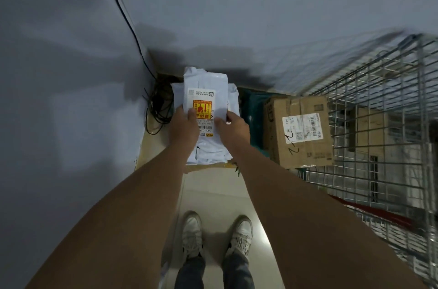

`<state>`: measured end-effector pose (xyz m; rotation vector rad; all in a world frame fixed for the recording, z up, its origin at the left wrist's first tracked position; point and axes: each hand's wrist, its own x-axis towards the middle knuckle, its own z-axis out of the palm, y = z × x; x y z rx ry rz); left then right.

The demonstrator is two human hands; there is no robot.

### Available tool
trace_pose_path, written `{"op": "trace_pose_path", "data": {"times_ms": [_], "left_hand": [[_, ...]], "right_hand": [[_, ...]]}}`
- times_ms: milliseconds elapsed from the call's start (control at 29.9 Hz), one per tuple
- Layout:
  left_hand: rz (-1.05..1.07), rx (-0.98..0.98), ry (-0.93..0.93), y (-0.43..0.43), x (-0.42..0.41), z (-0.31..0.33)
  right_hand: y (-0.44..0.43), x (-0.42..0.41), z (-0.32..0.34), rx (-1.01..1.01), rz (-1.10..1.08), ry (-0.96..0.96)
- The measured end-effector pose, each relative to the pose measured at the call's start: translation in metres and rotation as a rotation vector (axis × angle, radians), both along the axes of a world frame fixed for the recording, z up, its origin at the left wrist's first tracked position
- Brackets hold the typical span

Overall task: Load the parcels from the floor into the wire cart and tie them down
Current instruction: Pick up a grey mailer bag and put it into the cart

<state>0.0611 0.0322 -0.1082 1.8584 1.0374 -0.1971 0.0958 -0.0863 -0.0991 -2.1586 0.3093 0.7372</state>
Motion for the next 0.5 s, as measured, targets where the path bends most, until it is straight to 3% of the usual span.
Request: {"op": "trace_pose_path", "data": {"times_ms": [234, 501], "left_hand": [[0.004, -0.081, -0.237, -0.009, 0.054, 0.149], [-0.256, 0.004, -0.609, -0.085, 0.132, 0.444]], "right_hand": [[-0.021, 0.053, 0.156, 0.02, -0.008, -0.227], [-0.104, 0.098, 0.444, 0.031, -0.203, -0.644]]}}
